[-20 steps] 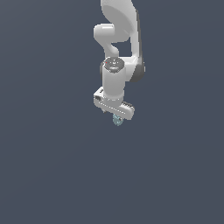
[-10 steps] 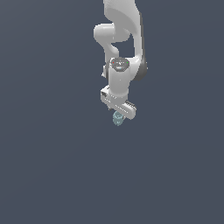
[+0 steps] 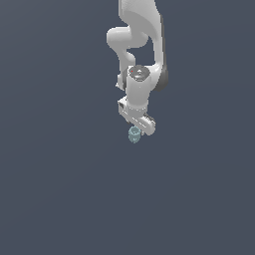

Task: Pick up the object and move it to a goal position.

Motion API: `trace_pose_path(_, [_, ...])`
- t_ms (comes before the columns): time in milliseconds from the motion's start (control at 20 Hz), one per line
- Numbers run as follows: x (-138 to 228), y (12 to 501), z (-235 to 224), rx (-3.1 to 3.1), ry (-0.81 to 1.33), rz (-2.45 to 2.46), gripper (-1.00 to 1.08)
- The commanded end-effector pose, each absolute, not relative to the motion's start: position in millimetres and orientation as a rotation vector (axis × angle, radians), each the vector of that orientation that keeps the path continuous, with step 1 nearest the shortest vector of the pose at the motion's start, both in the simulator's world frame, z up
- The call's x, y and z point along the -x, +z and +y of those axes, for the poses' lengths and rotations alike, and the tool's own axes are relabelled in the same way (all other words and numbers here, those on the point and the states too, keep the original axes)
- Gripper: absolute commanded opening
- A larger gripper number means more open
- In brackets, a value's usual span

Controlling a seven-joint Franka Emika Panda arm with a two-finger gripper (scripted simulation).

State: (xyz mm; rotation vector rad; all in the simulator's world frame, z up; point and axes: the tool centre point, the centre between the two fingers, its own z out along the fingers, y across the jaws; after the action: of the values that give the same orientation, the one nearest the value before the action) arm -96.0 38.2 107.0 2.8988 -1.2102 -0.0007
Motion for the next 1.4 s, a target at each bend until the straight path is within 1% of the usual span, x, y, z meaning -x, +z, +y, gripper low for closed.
trace_pose_path(0, [97.2, 106.5, 38.9, -2.893, 0.000, -1.224, 1.00])
trace_pose_path(300, [97.1, 101.9, 38.9, -2.895, 0.000, -1.219, 1.00])
trace_pose_path(750, [98.3, 65.6, 38.6, -2.893, 0.000, -1.224, 1.00])
trace_pose_path(1050, [97.8, 56.4, 38.8, -2.893, 0.000, -1.225, 1.00])
trace_pose_path(1100, [97.8, 56.4, 38.8, -2.893, 0.000, -1.225, -1.00])
trace_pose_path(1350, [97.8, 56.4, 38.8, -2.893, 0.000, -1.225, -1.00])
